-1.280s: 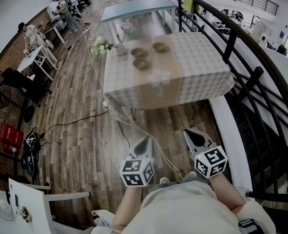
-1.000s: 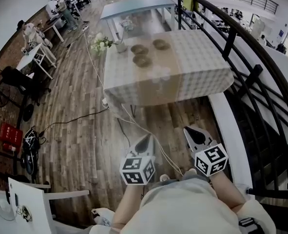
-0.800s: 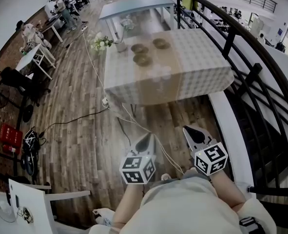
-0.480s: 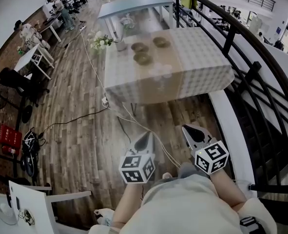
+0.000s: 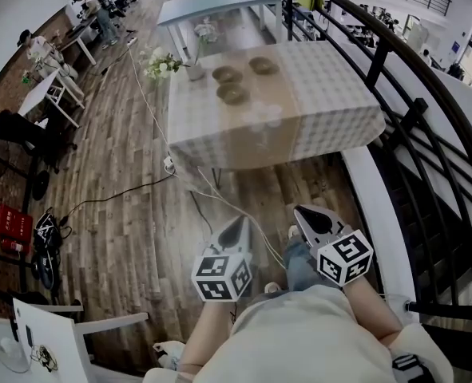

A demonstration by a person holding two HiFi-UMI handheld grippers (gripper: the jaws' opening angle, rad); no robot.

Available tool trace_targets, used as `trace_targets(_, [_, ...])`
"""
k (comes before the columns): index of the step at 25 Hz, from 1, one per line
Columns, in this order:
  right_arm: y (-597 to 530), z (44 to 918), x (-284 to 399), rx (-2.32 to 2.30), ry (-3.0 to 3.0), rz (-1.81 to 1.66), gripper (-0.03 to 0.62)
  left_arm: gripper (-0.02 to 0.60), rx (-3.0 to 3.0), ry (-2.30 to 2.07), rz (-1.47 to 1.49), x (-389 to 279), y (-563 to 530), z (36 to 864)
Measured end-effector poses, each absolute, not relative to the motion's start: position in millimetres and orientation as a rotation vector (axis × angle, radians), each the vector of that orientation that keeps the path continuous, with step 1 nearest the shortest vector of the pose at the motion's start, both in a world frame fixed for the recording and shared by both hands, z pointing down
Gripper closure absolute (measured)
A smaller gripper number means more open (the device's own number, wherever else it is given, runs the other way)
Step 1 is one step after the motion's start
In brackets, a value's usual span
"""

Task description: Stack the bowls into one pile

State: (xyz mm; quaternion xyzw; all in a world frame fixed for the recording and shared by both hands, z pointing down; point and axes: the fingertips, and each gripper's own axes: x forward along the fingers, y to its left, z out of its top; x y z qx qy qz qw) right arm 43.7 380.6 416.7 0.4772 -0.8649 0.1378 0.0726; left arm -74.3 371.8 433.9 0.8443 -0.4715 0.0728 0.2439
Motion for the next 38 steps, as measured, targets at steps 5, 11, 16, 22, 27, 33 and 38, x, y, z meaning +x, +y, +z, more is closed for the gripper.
trace_targets(5, [345.7, 416.3, 49.8, 1.413, -2.611, 0.403, 0.592, 0.578, 2.287, -1.304, 0.191, -69.8, 341.8, 437.2])
trace_targets(11, [287.7, 409.5, 63.9, 1.396, -2.642, 0.39, 0.592, 0.578, 2.27, -1.346, 0.18, -61.3, 293.0, 434.0])
trace_targets(16, [243.4, 405.6, 71.9, 1.36, -2.662, 0.366, 0.592, 0.578, 2.244, -1.366, 0.152, -50.8, 250.6, 432.7])
trace_targets(22, [197.8, 396.6, 90.2, 1.329, -2.666, 0.362, 0.592, 0.578, 2.225, -1.393, 0.136, -33.9, 206.4, 420.9])
trace_targets(27, [165.6, 396.7, 111.6, 1.314, -2.669, 0.362, 0.592, 0.578, 2.201, -1.413, 0.122, -15.0, 177.0, 420.5])
trace_targets(33, [129.9, 395.2, 129.7, 1.298, -2.681, 0.378, 0.592, 0.578, 2.187, -1.439, 0.111, -1.3, 147.3, 417.6])
trace_targets(38, [95.7, 396.9, 142.2, 1.258, -2.686, 0.38, 0.592, 0.578, 2.159, -1.461, 0.096, 10.6, 114.5, 416.7])
